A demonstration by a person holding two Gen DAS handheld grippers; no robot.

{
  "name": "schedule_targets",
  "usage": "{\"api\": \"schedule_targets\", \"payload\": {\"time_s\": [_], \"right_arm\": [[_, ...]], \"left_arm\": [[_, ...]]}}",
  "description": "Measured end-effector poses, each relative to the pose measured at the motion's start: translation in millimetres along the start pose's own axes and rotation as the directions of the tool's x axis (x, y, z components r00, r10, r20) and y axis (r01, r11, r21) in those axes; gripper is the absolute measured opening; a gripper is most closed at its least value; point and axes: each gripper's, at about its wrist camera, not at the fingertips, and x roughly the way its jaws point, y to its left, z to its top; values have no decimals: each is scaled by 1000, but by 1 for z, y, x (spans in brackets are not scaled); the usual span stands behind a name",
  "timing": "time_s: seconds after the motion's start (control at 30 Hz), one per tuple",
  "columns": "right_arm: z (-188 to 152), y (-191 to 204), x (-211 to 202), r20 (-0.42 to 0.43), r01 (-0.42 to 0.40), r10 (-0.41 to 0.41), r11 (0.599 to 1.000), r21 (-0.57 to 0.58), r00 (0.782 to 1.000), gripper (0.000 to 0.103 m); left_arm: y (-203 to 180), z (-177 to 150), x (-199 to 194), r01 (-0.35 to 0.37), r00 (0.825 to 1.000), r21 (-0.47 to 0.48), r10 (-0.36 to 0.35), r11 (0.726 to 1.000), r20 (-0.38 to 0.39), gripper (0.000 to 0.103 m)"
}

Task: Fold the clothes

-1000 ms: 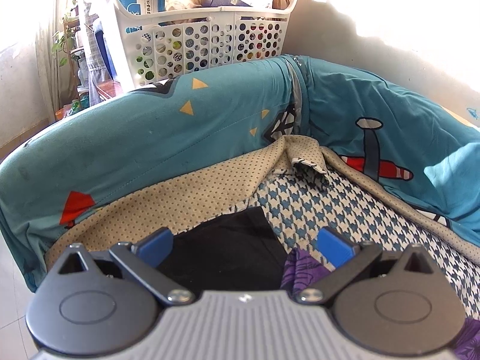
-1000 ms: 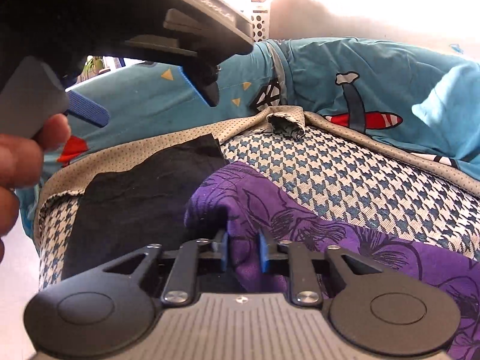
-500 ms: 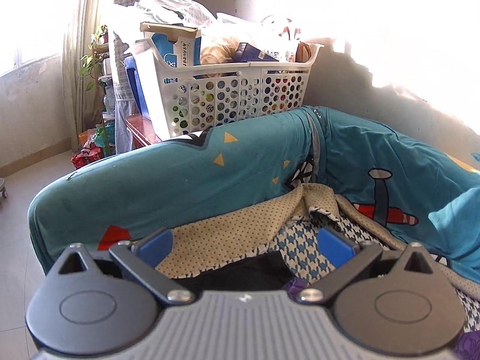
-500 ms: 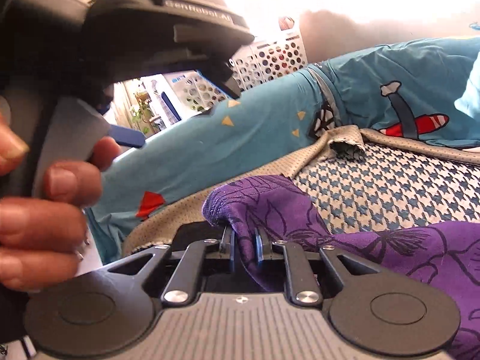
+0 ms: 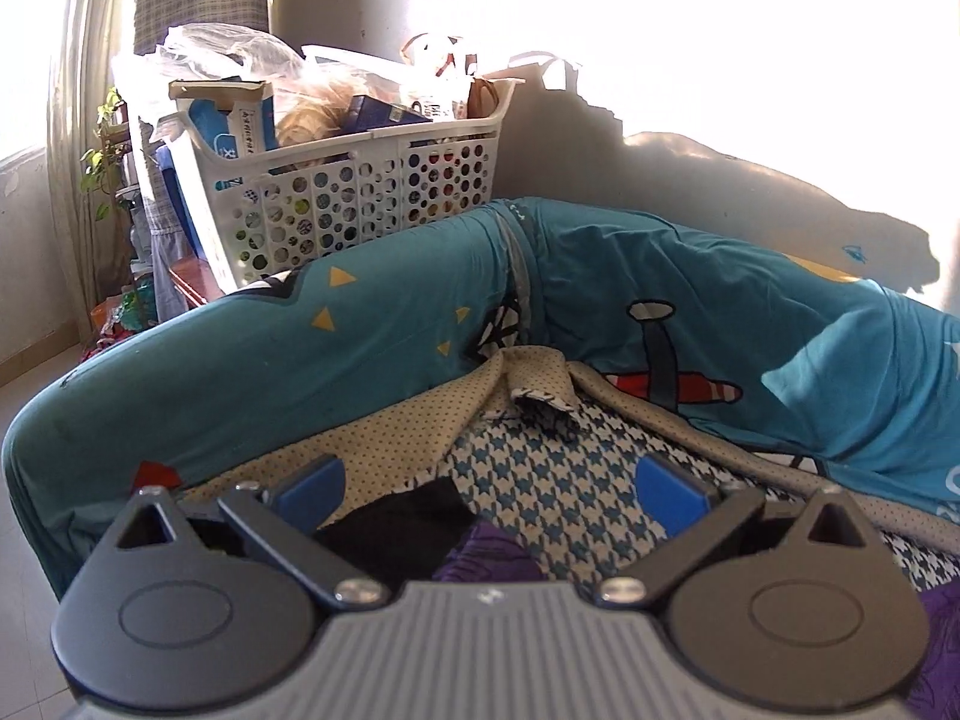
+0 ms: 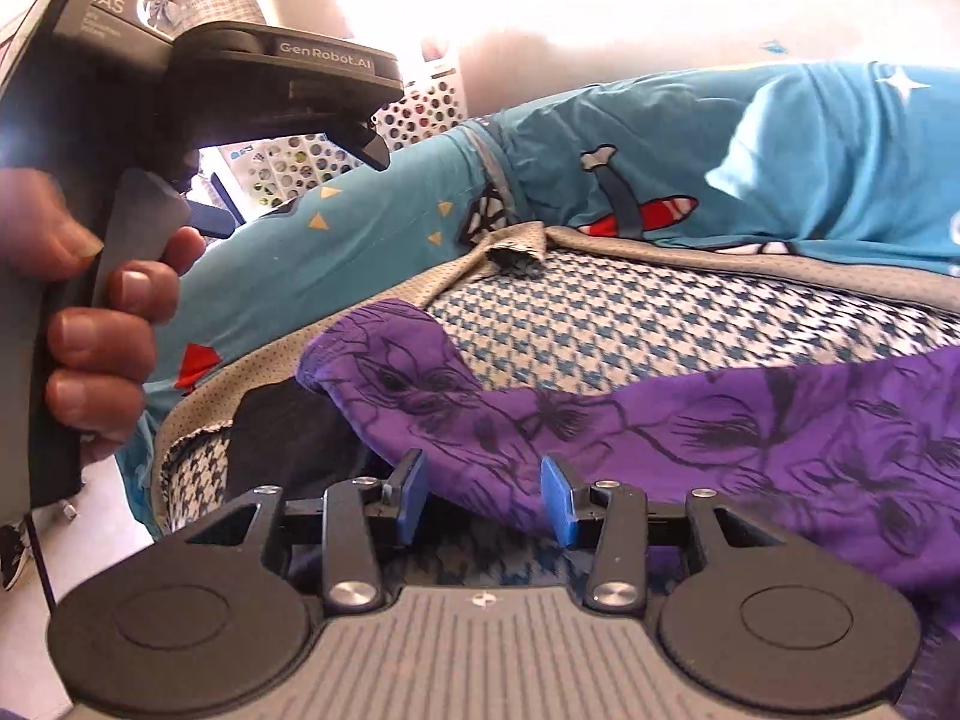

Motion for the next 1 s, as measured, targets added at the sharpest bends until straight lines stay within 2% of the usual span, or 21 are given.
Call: {"api": "schedule_targets", "payload": {"time_s": [0.07, 0.2, 0.4, 0.5, 0.77, 0.87, 1.0], "right_arm": [[-8, -6, -21, -4, 55, -55, 999, -2, 999, 41], [-28, -16, -57, -21, 140, -140, 990, 11, 990, 42], [-57, -20, -95, -55, 243, -240, 969, 44, 969, 44], [-70, -19, -108, -75, 271, -266, 960, 67, 961, 50], [-86, -6, -109, -138, 358, -343, 928, 104, 929, 52], [-86, -5, -105, -156, 373, -349, 913, 165, 924, 52], [-87, 0, -96, -154, 417, -393, 890, 186, 907, 52]], "left_arm": [[-12, -7, -1, 71, 997, 12, -70, 997, -30, 103], [-38, -26, -3, 181, 981, 44, -177, 982, -85, 103], [-65, -52, -12, 266, 959, 130, -248, 955, -139, 103], [-68, -61, -18, 291, 950, 147, -268, 945, -160, 103], [-64, -79, -33, 327, 937, 173, -294, 929, -189, 103], [-62, -81, -34, 324, 937, 173, -291, 930, -194, 103], [-59, -82, -33, 317, 938, 169, -283, 933, -198, 103]]}}
